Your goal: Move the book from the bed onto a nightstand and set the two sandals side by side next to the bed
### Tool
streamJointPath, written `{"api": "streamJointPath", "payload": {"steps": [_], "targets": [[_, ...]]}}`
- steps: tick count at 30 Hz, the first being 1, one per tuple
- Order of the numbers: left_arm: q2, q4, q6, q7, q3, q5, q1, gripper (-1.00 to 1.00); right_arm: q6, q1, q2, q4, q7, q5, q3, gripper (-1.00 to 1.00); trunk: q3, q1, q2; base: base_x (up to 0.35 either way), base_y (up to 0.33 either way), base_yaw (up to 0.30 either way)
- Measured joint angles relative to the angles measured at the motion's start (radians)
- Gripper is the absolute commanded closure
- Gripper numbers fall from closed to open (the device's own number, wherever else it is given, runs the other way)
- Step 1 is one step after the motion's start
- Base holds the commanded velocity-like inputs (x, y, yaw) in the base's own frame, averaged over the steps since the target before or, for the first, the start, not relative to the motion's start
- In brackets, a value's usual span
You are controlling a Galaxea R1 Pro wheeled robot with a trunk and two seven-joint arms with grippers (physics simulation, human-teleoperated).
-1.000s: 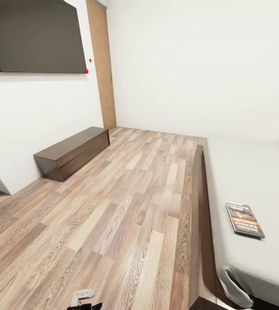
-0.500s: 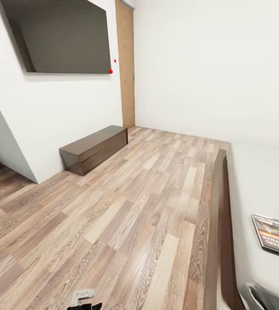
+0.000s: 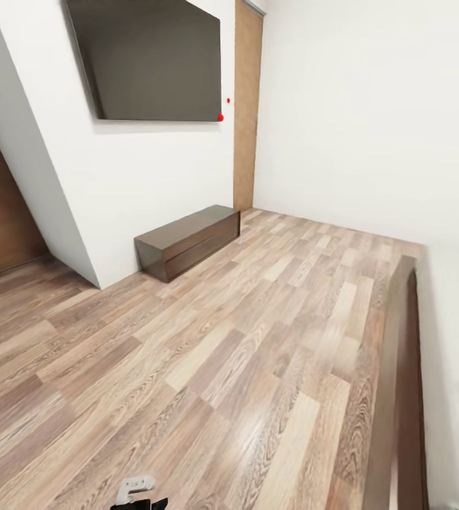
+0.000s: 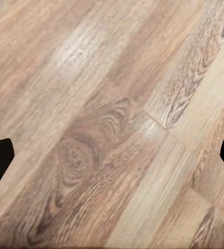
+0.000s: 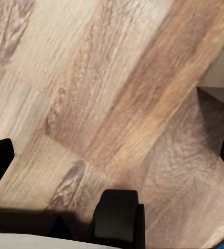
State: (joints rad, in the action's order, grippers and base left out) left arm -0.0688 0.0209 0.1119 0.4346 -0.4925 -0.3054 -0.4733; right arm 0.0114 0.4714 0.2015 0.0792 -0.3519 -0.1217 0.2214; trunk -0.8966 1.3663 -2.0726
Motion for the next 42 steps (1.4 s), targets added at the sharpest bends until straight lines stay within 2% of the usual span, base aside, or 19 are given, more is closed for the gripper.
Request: {"api": "streamJointPath", "payload": {"steps": [42], "targets": [[0.0,0.0,0.0,0.0,0.0,0.0,0.0,-1.0,0.0,0.0,0.0,0.0,0.002,0.0,0.0,-1.0,0.0,0.0,0.0,0.0,0.0,0.291]]}}
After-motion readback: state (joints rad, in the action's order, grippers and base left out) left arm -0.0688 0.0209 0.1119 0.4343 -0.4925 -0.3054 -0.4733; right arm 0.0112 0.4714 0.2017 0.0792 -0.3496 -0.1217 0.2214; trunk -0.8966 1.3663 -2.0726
